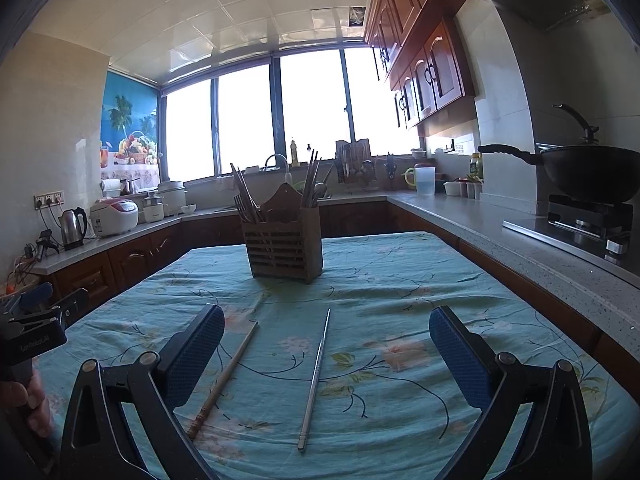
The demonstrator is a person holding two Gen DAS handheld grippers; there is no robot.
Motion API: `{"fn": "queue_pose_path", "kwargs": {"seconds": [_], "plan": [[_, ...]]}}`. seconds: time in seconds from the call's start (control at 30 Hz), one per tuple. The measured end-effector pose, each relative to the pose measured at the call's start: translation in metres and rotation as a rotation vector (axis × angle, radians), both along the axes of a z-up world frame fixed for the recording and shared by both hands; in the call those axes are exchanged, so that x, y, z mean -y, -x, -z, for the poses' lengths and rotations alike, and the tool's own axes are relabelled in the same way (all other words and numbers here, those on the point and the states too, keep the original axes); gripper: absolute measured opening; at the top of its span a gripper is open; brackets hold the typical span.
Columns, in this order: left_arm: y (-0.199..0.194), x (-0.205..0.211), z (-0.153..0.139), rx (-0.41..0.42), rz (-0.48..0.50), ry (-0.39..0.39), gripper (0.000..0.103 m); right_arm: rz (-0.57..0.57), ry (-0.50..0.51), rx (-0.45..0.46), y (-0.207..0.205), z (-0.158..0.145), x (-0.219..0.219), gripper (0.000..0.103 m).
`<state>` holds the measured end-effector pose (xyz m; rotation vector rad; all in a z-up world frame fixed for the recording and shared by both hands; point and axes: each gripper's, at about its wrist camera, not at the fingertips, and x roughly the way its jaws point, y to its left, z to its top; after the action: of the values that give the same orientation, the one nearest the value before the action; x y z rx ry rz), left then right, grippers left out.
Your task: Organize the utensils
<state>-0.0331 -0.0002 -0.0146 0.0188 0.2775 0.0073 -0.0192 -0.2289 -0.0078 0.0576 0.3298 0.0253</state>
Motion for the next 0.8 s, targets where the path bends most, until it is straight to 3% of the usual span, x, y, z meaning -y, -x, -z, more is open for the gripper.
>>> {"fn": "queue_pose_path", "kwargs": {"seconds": [0.8], "plan": [[0.0023,0.0060,0.0015,-0.001,0.016,-0.004,0.102,-0.003,-0.005,0.003,0.0009,-0.0021,-0.0014,0.103]]}}
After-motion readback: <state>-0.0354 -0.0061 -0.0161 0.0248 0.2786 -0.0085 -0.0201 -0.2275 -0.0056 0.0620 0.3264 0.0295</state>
